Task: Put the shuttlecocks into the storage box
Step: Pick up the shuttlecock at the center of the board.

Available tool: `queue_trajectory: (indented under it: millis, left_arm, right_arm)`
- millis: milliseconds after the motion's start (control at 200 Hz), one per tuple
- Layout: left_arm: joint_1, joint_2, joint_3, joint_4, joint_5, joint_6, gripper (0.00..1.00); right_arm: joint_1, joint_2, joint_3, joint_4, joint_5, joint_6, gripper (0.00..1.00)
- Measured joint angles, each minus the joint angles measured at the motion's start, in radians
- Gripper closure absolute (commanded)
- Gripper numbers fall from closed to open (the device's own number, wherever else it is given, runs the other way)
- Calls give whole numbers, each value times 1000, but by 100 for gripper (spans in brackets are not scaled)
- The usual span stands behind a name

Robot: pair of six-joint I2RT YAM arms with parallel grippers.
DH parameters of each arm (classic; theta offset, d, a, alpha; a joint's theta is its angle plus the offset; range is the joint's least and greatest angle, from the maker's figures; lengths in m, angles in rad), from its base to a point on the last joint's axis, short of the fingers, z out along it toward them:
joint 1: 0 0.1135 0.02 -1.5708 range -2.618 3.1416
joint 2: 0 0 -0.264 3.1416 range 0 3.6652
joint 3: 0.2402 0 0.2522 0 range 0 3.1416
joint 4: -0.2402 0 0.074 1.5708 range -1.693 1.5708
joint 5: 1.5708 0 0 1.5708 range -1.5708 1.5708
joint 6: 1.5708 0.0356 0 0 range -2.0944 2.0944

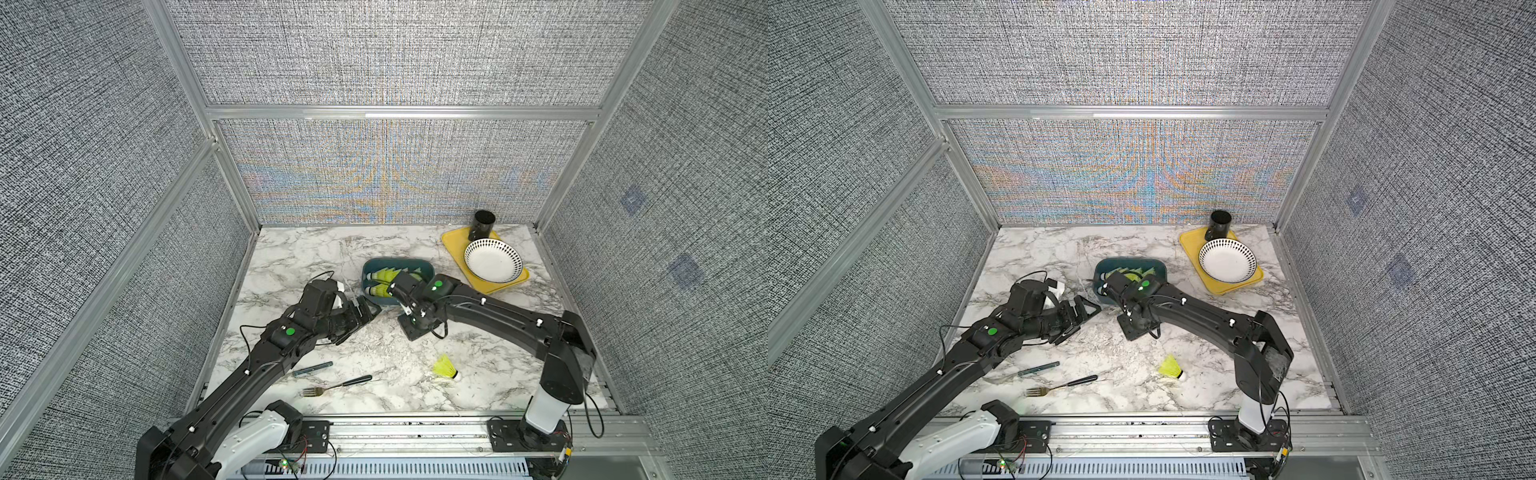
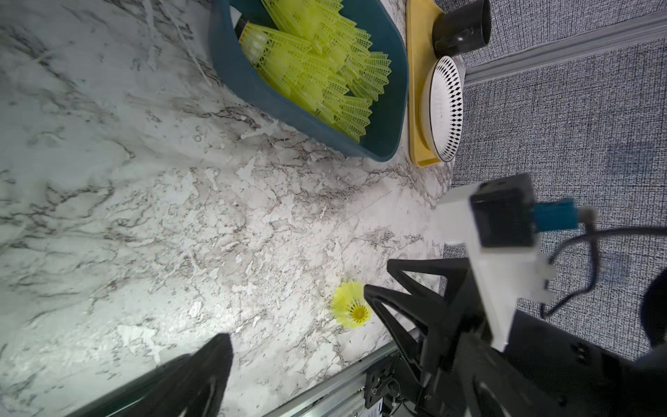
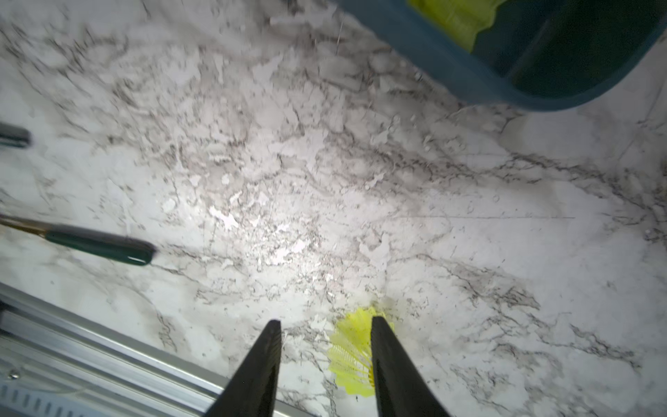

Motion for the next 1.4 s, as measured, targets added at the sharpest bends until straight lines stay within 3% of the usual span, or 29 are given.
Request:
queue_trajectory:
  millis: [415, 961, 1396]
  left_arm:
    - [1, -279, -120, -140, 24, -39, 0]
    - [0, -574, -160, -321, 25, -130, 0]
    - [0, -561, -165, -327, 2, -172, 0]
  right_arm:
    - [146, 115, -10, -134, 35, -23, 56]
    - [176, 140, -121, -162, 76, -25, 56]
    - [178, 200, -113, -174, 178, 0, 57]
